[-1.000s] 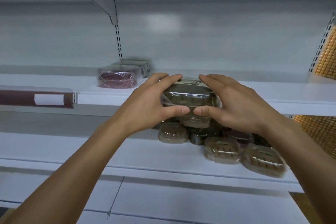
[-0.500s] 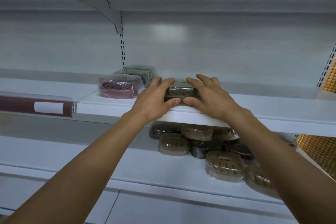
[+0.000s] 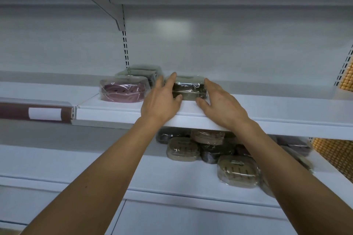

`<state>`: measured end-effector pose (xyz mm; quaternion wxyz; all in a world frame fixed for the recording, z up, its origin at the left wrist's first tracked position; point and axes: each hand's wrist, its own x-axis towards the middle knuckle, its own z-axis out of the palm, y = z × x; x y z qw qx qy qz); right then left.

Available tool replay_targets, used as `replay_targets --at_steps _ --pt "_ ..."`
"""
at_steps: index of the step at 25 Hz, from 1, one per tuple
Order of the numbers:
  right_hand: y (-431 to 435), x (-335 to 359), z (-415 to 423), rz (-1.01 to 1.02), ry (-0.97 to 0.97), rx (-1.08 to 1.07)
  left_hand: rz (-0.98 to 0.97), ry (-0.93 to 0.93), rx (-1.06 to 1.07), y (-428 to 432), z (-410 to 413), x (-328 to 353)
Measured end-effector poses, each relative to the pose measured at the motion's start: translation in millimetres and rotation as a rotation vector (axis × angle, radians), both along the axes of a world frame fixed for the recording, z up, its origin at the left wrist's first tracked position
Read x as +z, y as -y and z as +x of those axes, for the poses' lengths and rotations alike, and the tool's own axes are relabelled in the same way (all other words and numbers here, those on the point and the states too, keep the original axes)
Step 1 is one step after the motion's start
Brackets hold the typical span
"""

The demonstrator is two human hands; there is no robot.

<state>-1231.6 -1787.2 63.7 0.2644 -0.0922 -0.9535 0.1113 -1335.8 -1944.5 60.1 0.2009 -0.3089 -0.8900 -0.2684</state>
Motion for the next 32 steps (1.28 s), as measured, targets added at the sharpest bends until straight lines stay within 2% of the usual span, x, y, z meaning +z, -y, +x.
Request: replay_targets --at_steps 3,8,12,15,18,22,26,32 --pt "8 -6 12 0.052 -0.085 -0.013 0.106 -0.105 -0.062 19 19 -17" --pt "34 -38 59 0.017 -0.168 0.135 0.172 -0.132 -0.249 63 56 -65" --pt "47 -83 87 0.152 -0.240 0.256 0.225 -0.220 -0.363 78 79 -118" --pt "40 -124 96 0.129 -0.141 0.251 0.128 -0.074 -0.372 68 81 -160" --pt "22 -168 100 0.064 0.017 0.112 0.008 0.132 -0.353 48 78 -189" --pt "-4 -209 110 -0.005 0.204 -0.016 -0.157 0.280 -0.366 17 80 -214" --pt "-31 -221 115 -0.040 0.297 -0.107 -0.246 0.375 -0.424 -29 80 -228" --pt "-72 -220 106 0.054 0.316 -0.171 -0.286 0.436 -0.450 -95 82 -230"
